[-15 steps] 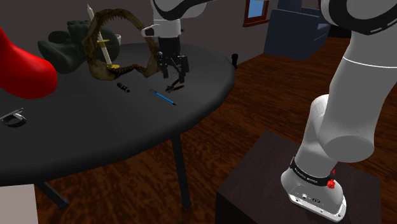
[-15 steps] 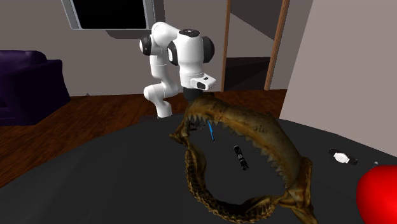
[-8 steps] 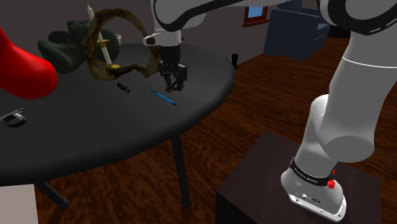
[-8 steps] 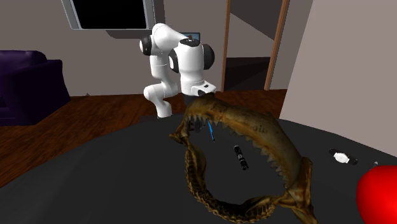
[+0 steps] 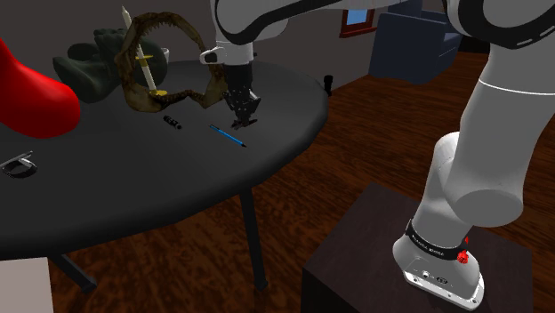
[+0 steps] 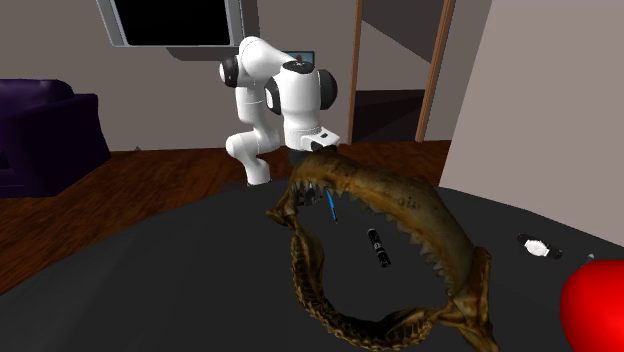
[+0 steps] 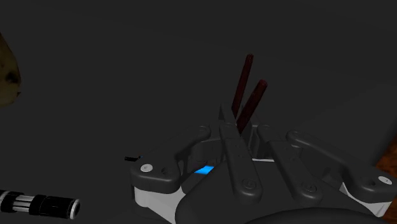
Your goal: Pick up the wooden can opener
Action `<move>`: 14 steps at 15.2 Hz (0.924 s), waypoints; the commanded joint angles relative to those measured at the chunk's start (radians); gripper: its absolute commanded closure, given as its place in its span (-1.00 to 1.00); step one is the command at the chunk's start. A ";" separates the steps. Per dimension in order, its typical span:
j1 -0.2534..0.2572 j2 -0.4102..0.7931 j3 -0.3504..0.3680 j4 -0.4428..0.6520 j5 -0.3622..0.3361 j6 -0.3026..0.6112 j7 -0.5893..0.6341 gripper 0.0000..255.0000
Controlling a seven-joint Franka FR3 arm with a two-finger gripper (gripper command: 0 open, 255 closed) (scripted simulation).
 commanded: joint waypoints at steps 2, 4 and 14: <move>0.000 -0.001 0.000 0.010 0.000 -0.011 0.001 1.00; 0.000 -0.002 0.000 0.036 -0.001 -0.038 0.002 1.00; -0.001 0.010 -0.001 0.185 -0.001 -0.175 0.007 1.00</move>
